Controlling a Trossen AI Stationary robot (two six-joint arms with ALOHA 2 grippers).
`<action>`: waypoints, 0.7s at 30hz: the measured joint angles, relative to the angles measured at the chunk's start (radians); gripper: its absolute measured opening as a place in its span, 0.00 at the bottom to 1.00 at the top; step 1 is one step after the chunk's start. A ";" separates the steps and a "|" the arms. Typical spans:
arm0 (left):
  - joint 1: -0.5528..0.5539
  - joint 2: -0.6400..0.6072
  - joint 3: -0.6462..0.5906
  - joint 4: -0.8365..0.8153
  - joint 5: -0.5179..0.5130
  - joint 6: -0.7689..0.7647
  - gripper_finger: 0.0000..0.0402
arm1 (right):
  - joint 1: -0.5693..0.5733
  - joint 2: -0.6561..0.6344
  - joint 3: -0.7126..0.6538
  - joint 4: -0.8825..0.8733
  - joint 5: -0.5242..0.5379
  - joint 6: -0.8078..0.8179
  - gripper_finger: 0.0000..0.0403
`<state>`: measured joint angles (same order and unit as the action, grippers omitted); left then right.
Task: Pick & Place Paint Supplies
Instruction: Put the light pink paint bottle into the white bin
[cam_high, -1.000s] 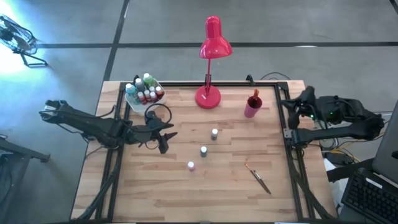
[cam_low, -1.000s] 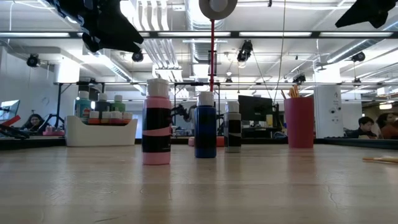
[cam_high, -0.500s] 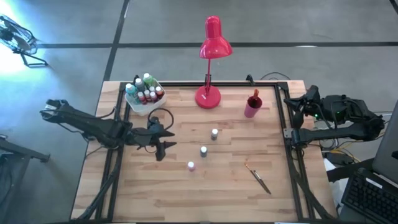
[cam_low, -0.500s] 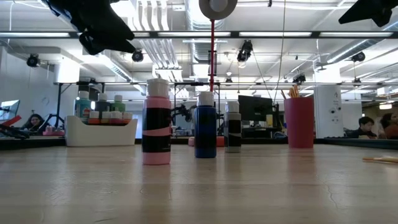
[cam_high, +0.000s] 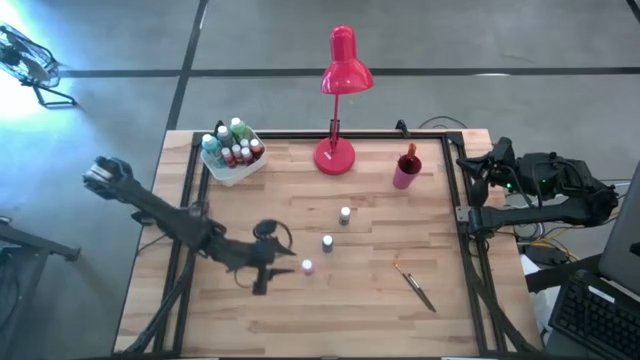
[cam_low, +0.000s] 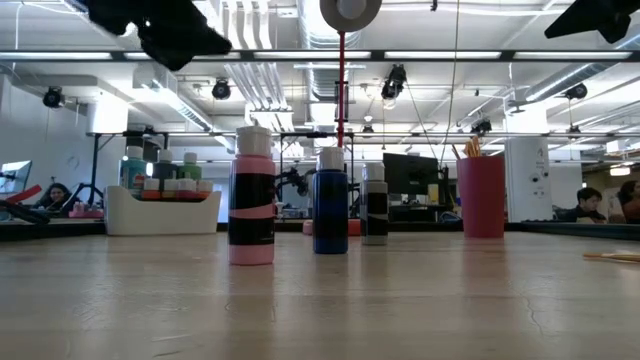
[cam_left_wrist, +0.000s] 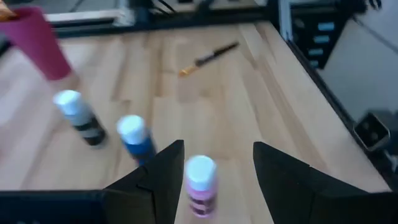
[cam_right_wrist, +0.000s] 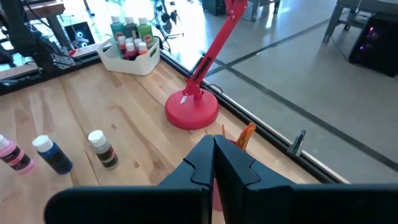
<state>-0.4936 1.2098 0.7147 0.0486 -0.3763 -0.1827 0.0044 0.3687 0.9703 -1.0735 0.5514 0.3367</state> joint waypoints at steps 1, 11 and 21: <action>-0.009 0.025 0.000 0.015 0.001 0.002 0.49 | 0.000 0.000 0.000 0.000 0.000 0.000 0.02; -0.025 0.182 0.071 -0.009 0.045 -0.004 0.49 | 0.000 0.000 0.000 0.000 -0.001 0.000 0.02; 0.047 0.266 0.266 -0.306 0.042 0.019 0.49 | 0.000 0.000 0.000 0.000 -0.001 0.000 0.02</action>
<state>-0.4470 1.4755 0.9807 -0.2573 -0.3339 -0.1632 0.0041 0.3691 0.9703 -1.0733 0.5503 0.3367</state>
